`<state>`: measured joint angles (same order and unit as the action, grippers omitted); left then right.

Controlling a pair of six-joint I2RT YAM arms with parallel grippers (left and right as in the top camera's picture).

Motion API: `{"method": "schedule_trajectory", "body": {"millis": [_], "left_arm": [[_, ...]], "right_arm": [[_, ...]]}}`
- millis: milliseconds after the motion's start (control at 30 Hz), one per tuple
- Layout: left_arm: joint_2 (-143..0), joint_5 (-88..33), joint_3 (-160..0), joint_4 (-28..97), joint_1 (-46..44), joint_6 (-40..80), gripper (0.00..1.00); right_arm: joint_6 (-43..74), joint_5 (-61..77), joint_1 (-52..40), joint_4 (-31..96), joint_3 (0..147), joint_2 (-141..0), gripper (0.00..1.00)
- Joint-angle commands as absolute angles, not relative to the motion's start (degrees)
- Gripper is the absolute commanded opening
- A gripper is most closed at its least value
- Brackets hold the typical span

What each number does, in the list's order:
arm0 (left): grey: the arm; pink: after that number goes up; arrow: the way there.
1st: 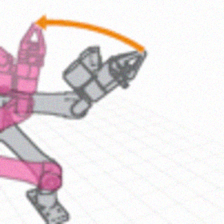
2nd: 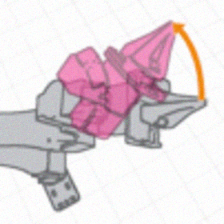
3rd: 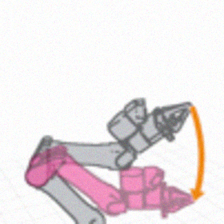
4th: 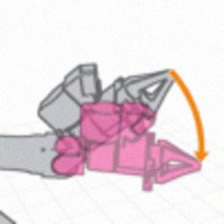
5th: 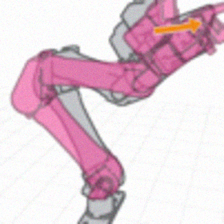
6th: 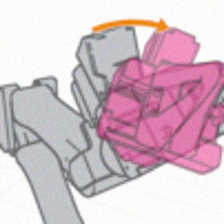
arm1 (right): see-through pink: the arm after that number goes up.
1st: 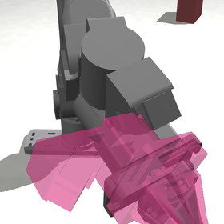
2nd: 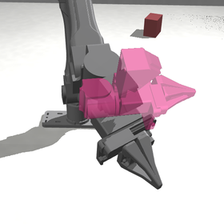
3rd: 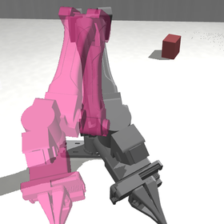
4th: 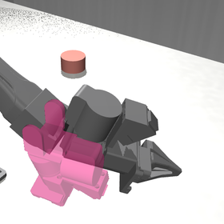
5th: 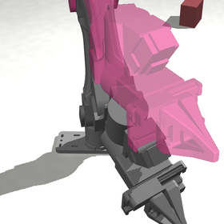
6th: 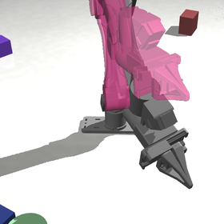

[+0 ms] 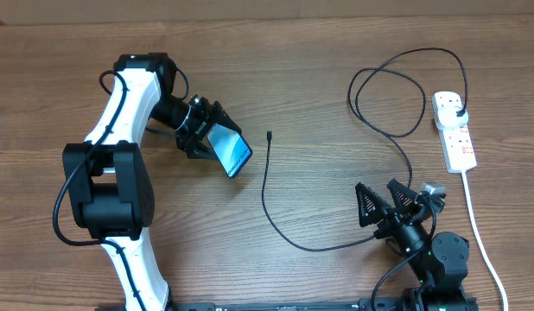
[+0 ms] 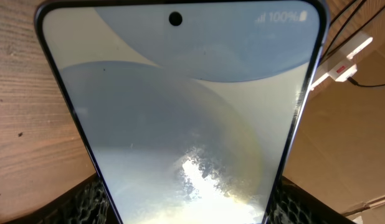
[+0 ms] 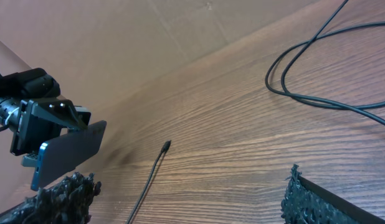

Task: Plug charger to phone and switch on socket
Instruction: 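Lift the phone with the left gripper and tilt it upright, then raise the right arm from rest toward the table center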

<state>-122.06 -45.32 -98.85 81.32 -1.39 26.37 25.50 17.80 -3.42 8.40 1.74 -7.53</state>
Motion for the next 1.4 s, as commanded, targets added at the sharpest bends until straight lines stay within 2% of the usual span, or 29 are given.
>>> {"method": "schedule_trajectory", "body": {"millis": [0,133,900,1367], "left_arm": [[-121.80,-48.14,-100.57,82.02,-0.75,25.32,0.66],[-121.80,-48.77,-100.57,82.74,-0.75,26.06,0.65],[-121.80,-69.21,-100.57,88.73,-0.75,35.48,0.62],[-121.80,-76.01,-100.57,90.19,-0.75,43.38,0.59]], "right_arm": [[25.74,18.37,-3.53,9.41,3.73,-7.68,1.00],[25.74,18.35,-3.53,9.72,3.73,-7.68,1.00],[25.71,18.11,-3.51,10.85,3.73,-7.68,1.00],[25.74,18.11,-3.51,10.92,3.73,-7.70,1.00]]}}
